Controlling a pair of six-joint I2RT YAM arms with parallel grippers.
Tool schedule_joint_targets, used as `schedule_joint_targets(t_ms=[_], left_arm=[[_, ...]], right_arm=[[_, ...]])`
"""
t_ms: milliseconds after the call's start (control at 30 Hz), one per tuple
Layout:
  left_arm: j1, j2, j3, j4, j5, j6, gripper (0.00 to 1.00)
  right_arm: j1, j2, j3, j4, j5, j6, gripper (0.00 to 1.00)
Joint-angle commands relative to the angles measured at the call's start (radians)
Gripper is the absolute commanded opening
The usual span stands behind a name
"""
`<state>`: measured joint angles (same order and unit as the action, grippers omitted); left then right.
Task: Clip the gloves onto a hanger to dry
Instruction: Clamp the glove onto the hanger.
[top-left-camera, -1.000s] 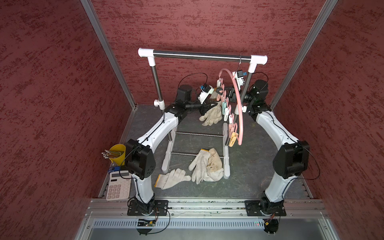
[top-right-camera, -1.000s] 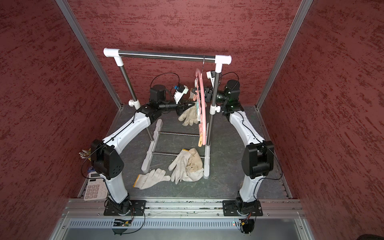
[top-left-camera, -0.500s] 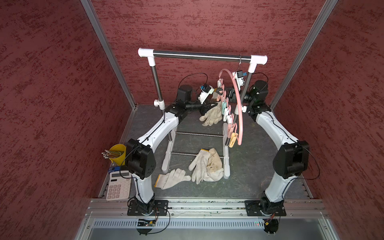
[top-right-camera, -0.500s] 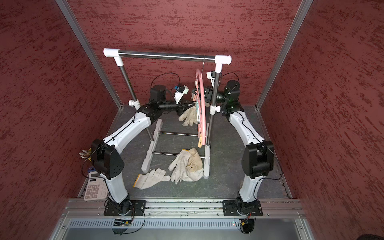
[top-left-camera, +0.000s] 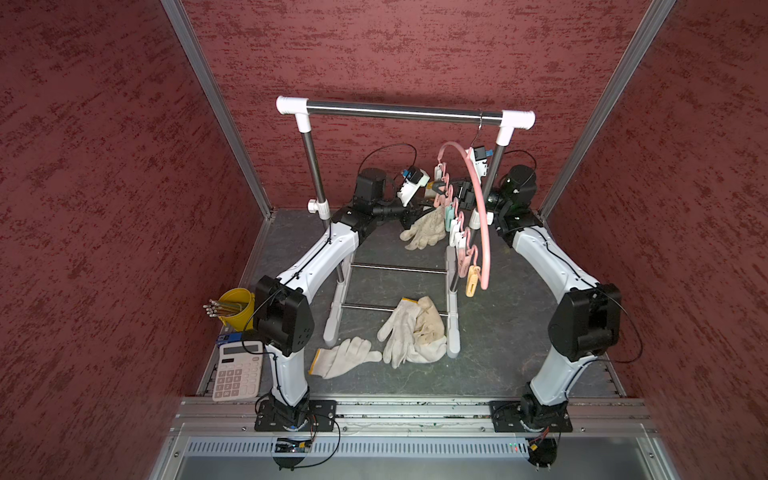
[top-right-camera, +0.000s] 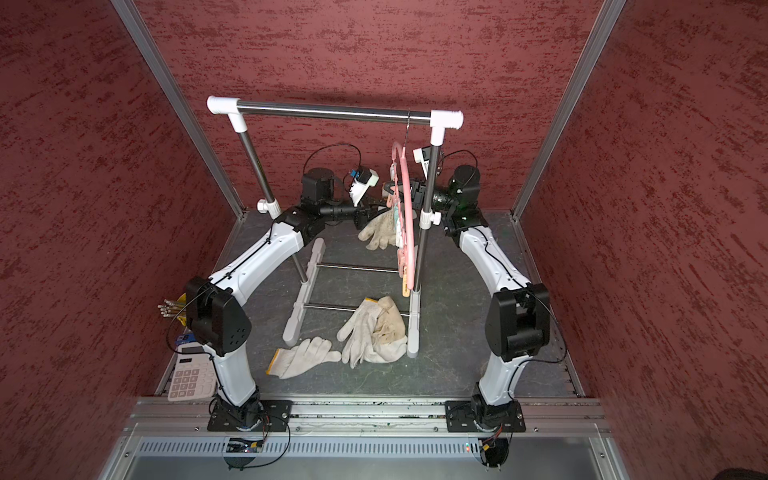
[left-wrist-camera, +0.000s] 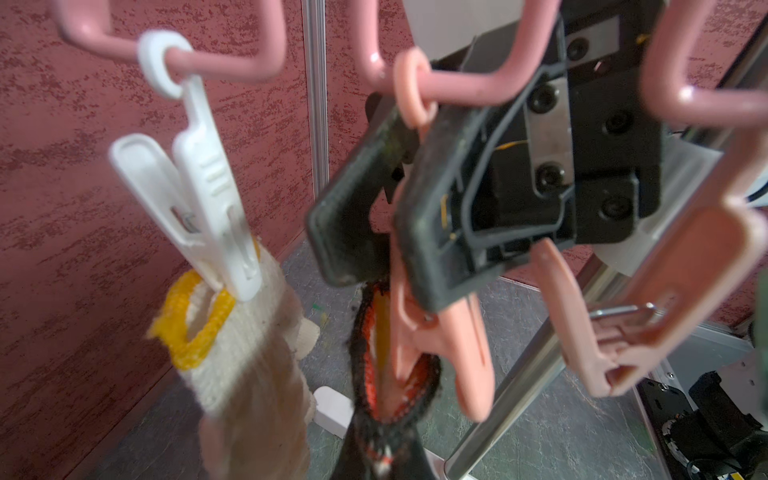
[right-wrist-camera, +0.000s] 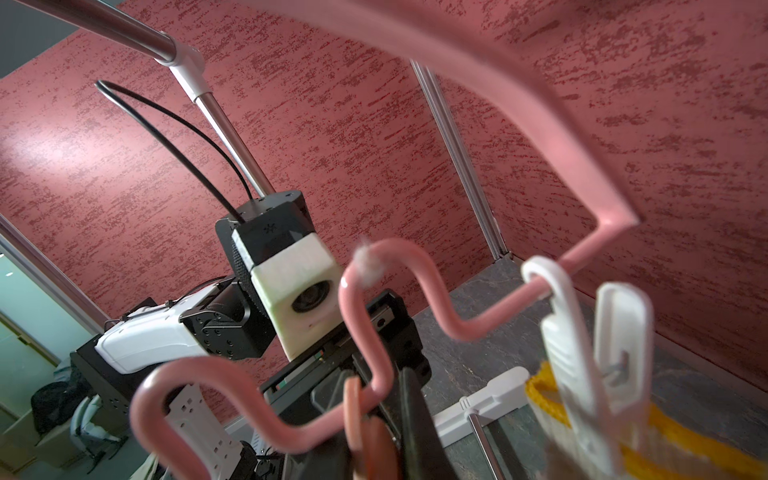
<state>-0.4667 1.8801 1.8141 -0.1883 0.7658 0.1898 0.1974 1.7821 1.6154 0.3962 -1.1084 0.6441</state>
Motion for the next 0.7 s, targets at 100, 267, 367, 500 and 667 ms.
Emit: schedule_joint_targets(t_ms=[100, 267, 367, 500, 667], left_arm=[[-0.003, -0.022, 0.031, -0.019, 0.019, 0.016, 0.0], [-0.003, -0.039, 0.031, -0.03, 0.02, 0.023, 0.0], [-0.005, -0.047, 0.031, -0.041, 0.021, 0.034, 0.0], [-0.004, -0.055, 0.036, -0.048, 0.023, 0.039, 0.0], [-0.007, -0.067, 0.039, -0.053, 0.027, 0.042, 0.0]], right_arm=[[0.011, -0.041, -0.006, 0.018, -0.006, -0.015, 0.0], [0.011, -0.042, -0.005, -0.001, 0.018, -0.048, 0.0], [0.01, -0.041, -0.005, -0.002, 0.021, -0.051, 0.0], [0.011, -0.042, -0.009, -0.012, 0.029, -0.062, 0.0], [0.011, -0.046, -0.011, -0.034, 0.046, -0.093, 0.0]])
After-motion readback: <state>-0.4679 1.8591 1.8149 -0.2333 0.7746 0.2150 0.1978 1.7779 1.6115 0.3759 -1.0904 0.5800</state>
